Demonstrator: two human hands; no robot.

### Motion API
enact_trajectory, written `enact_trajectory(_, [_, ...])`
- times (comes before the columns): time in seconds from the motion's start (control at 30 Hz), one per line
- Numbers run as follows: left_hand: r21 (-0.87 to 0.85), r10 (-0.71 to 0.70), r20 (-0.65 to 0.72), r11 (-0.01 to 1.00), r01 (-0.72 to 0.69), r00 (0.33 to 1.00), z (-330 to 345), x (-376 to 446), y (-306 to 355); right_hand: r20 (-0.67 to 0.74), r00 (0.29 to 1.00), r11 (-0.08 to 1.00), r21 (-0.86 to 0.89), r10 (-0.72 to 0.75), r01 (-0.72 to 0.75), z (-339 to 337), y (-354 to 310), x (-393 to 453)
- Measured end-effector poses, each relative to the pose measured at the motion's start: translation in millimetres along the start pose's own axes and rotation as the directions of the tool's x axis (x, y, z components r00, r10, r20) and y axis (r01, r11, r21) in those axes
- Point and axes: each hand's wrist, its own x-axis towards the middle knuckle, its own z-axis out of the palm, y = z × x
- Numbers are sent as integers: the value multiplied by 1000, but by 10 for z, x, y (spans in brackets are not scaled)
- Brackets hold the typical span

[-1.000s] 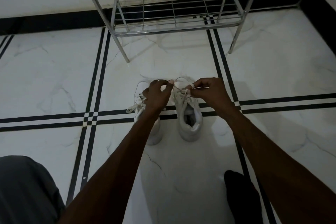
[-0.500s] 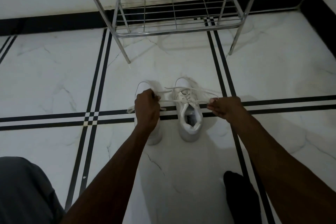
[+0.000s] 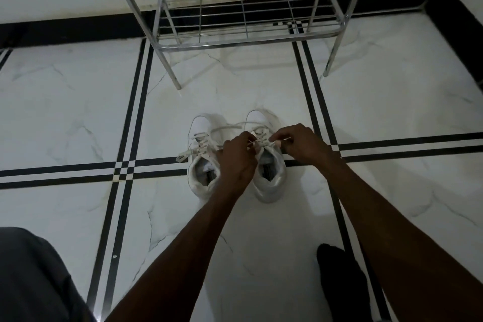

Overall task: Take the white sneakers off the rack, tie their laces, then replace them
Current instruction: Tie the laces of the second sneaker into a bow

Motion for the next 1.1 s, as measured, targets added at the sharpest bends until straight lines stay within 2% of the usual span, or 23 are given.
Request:
enact_trajectory(0.07, [6, -17, -8, 1000, 17, 1000, -38, 61, -43, -45, 999, 1000, -11, 1, -1, 29, 6, -17])
enact_trajectory(0.13, [115, -1, -1, 993, 2, 1000, -87, 104, -66, -61, 998, 1000, 21, 22, -21, 21, 45, -33])
enact_trajectory(0.3, [387, 152, -17, 913, -134, 988, -191, 131, -148, -123, 992, 999, -22, -35, 33, -24, 144, -43])
enact_trajectory(0.43, [509, 215, 27, 838, -198, 976, -246, 124, -166, -148, 986, 994, -90, -81, 68, -5, 169, -49])
enact_trajectory(0.63, [520, 179, 50, 835, -179, 983, -271, 159, -193, -234, 970, 993, -116, -58, 31, 85, 180, -70])
enact_trajectory(0.9, [422, 98, 26, 901, -100, 995, -234, 197, -248, -264, 964, 990, -138, -28, -9, 148, 211, -106])
enact_trajectory(1.1, [369, 97, 62, 923, -113, 993, -237, 127, -253, -254, 967, 987, -151, 22, -62, 133, 189, -125])
